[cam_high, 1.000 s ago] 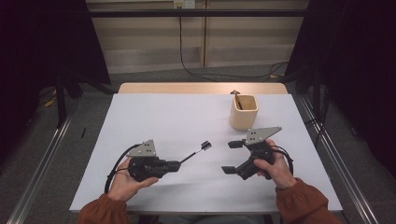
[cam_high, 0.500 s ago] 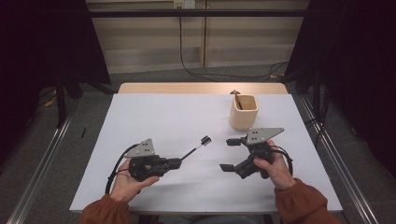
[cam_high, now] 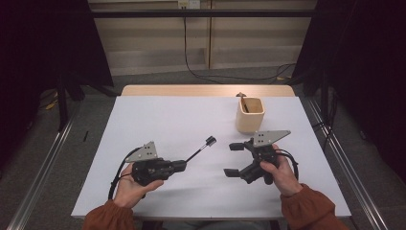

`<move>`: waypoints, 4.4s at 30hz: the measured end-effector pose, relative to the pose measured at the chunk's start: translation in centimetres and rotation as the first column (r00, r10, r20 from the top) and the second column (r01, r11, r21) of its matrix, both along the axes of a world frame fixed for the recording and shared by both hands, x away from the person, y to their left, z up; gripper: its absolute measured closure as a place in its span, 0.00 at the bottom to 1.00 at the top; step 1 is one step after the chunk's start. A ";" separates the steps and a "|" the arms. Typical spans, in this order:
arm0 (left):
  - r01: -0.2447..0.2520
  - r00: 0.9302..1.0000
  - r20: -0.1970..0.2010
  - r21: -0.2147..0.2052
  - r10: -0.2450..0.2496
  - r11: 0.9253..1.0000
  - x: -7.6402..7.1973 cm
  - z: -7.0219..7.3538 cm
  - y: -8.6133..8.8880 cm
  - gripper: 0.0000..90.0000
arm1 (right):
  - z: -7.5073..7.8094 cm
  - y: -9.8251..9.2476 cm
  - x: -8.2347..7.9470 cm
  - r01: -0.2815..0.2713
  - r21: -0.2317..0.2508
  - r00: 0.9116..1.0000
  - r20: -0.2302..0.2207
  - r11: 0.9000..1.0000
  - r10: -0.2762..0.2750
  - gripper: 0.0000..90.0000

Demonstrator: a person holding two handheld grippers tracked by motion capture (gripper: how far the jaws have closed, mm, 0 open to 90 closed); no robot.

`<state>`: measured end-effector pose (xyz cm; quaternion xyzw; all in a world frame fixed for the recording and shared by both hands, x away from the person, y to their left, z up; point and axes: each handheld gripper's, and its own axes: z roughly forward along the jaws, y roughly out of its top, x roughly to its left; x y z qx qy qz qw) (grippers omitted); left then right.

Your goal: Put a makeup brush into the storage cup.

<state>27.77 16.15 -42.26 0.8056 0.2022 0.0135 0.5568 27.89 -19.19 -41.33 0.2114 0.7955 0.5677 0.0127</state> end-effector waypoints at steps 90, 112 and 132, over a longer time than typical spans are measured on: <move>0.031 0.993 0.113 -0.057 -0.024 0.998 -0.3 -1.5 -4.9 0.91 | 1.1 2.4 1.4 -0.046 0.203 0.998 -0.033 0.978 0.054 0.95; -0.083 0.993 0.079 -0.069 0.088 0.994 0.0 -1.0 -4.0 0.39 | 1.7 1.5 1.5 -0.009 0.178 0.999 -0.030 0.984 0.015 0.95; -0.174 0.982 0.071 -0.056 0.177 0.983 0.1 -0.2 -2.4 0.04 | 1.9 0.2 1.6 0.032 0.154 0.999 -0.043 0.988 -0.026 0.95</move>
